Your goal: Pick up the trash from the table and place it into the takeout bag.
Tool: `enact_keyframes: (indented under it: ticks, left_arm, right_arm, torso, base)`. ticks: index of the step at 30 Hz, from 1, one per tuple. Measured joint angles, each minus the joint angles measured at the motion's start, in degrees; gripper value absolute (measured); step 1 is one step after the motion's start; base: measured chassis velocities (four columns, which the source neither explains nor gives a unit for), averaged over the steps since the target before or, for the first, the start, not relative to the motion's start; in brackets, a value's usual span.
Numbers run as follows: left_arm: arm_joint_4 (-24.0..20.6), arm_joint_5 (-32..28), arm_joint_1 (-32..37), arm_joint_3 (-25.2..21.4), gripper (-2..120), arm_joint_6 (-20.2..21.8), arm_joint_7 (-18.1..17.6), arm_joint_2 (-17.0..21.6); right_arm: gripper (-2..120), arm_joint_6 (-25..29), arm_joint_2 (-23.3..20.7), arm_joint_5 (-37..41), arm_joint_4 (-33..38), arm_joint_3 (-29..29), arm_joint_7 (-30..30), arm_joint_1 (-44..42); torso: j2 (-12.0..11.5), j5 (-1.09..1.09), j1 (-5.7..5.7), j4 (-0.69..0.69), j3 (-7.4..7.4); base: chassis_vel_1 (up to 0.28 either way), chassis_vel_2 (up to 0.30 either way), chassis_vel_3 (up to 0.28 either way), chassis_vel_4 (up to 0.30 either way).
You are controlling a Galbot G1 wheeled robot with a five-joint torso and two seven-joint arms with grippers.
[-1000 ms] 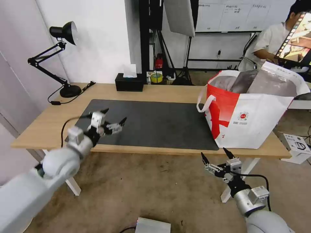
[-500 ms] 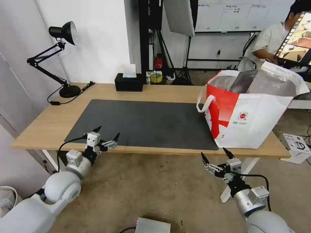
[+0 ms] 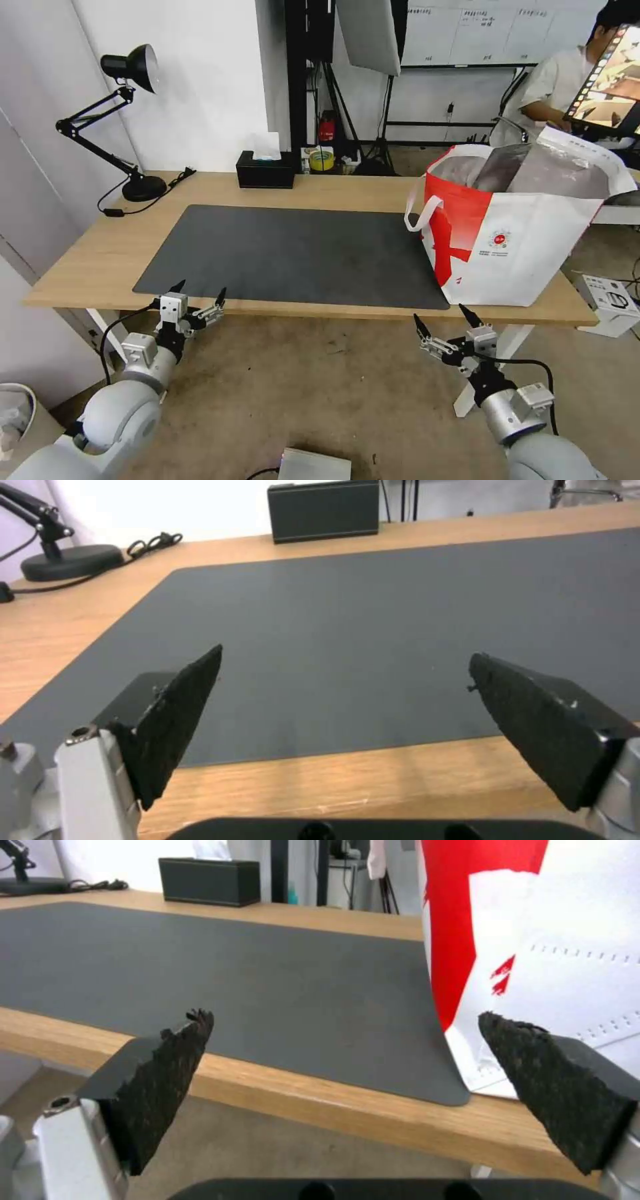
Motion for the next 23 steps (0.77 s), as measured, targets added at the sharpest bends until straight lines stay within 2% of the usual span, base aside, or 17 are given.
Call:
enact_keyframes:
  ticks: [23]
  left_arm:
    - [0.0,-0.14,-0.37,0.23,100,0.14,0.02,0.09]
  right_arm:
    - [100,0.0,0.0,0.0,0.0,0.0,0.0,0.0]
  torso:
    - [-0.01,0.0,0.0,0.0,0.0]
  base:
    - [0.0,0.0,0.0,0.0]
